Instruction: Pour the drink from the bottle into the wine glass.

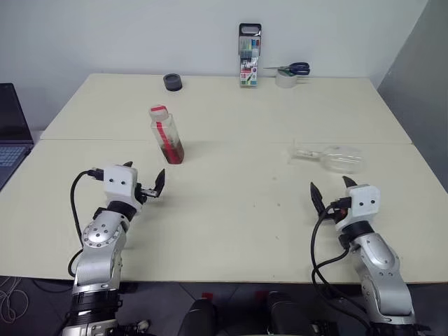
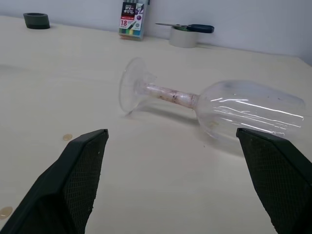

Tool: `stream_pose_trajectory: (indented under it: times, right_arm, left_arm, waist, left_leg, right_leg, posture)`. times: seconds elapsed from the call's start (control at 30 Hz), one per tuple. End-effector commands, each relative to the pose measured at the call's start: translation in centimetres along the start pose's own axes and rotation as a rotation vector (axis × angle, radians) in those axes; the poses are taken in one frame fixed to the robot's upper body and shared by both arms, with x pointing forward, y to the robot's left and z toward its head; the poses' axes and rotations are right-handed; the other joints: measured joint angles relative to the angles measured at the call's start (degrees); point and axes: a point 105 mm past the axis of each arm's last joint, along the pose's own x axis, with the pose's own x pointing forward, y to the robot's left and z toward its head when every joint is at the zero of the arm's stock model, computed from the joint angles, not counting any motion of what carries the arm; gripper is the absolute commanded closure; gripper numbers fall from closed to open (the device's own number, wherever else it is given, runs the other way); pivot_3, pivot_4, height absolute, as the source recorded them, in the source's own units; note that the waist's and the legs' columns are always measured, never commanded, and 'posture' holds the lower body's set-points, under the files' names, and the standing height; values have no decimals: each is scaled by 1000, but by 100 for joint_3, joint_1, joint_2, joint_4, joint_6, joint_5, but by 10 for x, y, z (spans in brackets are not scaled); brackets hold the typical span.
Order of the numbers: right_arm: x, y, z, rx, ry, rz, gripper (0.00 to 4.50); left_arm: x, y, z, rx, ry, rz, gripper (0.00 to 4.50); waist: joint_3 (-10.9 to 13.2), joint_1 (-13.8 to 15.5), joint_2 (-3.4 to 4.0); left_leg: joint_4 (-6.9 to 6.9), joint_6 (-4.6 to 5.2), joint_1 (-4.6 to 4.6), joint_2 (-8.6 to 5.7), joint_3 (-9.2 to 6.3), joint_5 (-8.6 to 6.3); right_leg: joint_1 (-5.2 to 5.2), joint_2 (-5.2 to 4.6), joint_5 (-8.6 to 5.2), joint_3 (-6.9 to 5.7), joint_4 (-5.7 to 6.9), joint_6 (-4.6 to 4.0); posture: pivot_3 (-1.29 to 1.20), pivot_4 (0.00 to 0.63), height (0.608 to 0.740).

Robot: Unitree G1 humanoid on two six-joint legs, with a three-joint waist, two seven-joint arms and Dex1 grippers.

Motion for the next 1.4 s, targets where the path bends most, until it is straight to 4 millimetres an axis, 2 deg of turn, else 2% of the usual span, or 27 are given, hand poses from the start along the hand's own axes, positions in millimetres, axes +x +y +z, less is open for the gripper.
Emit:
stream_pose_trajectory:
  times: [0.03, 0.43, 0.8, 0.9, 1.0, 1.17, 1.4]
  right_arm:
    - [-1, -9, 11, -2, -42, -47, 0]
    - [0, -10, 10, -4, -38, -54, 0]
    - [-1, -5, 11, 4, -42, -35, 0]
    - [-1, 5, 13, -10, -45, 31, 0]
    - [-1, 24, 22, 18, -64, 156, 0]
    - [1, 53, 48, 22, -93, 391, 0]
    - [2, 77, 78, 42, -80, 647, 0]
  left_arm:
    - [2, -2, 17, 18, -69, -22, 46]
    - [5, -6, 24, 62, -100, -45, 46]
    - [5, -9, 20, 2, -73, -58, 46]
    - [1, -12, 25, -60, -114, -91, 46]
    - [3, -8, 20, -46, -79, -48, 46]
    - [13, -5, 23, -58, -58, 16, 46]
    - [29, -13, 35, -83, -50, 8, 46]
  waist:
    - [0, 0, 0]
    - [0, 0, 0]
    - [0, -1, 0]
    - [0, 0, 0]
    - [0, -3, 0]
    - [0, 0, 0]
    - [0, 1, -2]
  left_leg:
    - [0, 0, 0, 0, 0, 0]
    - [0, 0, 0, 0, 1, 0]
    - [0, 0, 0, 0, -1, 0]
    - [0, 0, 0, 0, 0, 0]
    - [0, 0, 0, 1, 0, 0]
    - [3, 0, -1, -1, -3, 0]
    - [2, 0, -3, -2, -8, 0]
  right_leg:
    - [0, 0, 0, 0, 0, 0]
    - [0, 0, 0, 1, 0, 0]
    - [0, 0, 0, 0, 0, 0]
    - [0, 0, 0, 1, 0, 0]
    - [0, 0, 0, 0, 0, 0]
    - [1, 0, 0, -1, -1, 0]
    - [3, 1, 0, -7, -3, 0]
  posture:
    - [0, 150, 740]
    - [0, 150, 740]
    - [0, 150, 740]
    - [0, 150, 740]
    - [0, 150, 740]
    - [0, 150, 740]
    - [0, 150, 740]
